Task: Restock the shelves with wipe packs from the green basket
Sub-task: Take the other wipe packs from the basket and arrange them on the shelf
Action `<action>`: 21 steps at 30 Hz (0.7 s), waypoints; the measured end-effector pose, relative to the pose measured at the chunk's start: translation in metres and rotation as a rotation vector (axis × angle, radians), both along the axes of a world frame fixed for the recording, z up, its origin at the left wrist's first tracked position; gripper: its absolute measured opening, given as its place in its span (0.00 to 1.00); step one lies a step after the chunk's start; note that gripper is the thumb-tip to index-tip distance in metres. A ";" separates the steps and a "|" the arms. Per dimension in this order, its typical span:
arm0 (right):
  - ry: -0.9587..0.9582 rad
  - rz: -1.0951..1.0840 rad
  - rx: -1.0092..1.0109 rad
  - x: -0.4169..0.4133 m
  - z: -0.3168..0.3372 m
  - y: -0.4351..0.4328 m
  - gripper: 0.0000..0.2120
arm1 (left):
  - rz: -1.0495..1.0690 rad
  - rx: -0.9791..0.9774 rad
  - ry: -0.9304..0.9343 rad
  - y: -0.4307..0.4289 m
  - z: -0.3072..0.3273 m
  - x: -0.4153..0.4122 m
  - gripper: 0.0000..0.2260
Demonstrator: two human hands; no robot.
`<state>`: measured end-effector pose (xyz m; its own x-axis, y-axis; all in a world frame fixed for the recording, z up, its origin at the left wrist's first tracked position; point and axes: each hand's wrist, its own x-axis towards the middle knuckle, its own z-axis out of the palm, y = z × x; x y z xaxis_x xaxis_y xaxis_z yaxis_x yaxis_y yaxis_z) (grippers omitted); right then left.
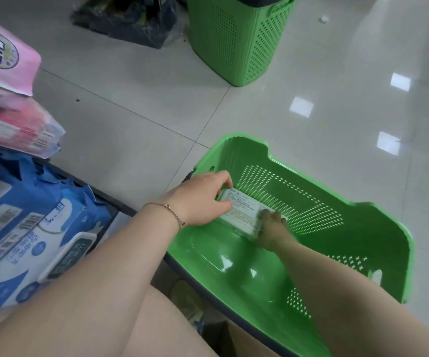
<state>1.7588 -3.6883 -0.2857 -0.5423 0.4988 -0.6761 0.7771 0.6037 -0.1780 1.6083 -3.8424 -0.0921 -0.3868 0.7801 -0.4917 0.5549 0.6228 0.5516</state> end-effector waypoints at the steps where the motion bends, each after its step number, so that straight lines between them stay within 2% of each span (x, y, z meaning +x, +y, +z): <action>1: -0.002 -0.014 -0.006 0.001 -0.002 0.000 0.34 | -0.013 -0.008 -0.005 0.001 -0.001 0.000 0.15; 11: -0.188 0.196 0.163 0.007 -0.009 0.000 0.59 | -0.013 -0.057 -0.009 0.005 -0.001 0.001 0.15; 17: -0.196 0.218 0.229 0.005 -0.007 -0.012 0.50 | -0.021 -0.067 0.027 0.006 -0.008 0.002 0.15; 21: -0.194 0.186 0.151 -0.010 0.009 -0.011 0.42 | -0.055 -0.068 0.072 0.008 -0.006 0.004 0.16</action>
